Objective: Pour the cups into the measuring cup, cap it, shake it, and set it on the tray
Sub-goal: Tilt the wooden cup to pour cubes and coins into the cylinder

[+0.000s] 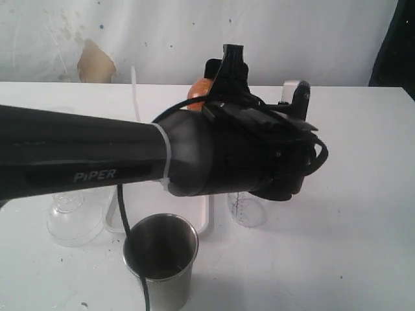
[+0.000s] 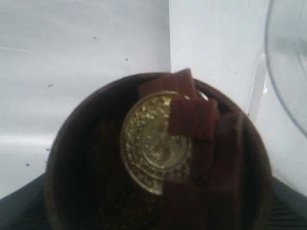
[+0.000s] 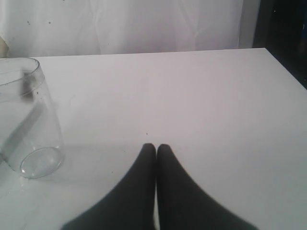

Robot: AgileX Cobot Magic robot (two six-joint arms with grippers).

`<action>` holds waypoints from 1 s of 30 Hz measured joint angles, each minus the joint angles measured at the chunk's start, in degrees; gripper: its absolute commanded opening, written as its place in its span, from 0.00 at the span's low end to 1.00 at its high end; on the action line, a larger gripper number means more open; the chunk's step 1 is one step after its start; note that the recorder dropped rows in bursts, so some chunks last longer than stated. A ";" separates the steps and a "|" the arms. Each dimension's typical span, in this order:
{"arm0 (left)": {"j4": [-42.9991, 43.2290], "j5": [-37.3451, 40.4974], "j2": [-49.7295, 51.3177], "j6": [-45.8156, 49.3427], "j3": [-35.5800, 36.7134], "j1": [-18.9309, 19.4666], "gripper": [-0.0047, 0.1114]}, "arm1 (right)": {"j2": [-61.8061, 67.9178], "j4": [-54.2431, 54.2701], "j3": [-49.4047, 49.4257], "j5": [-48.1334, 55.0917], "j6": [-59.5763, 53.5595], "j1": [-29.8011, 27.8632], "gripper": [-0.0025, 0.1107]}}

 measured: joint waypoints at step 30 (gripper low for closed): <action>6.69 0.41 0.96 15.11 0.00 -2.15 0.04 | 0.00 0.00 0.00 0.00 0.00 0.00 0.02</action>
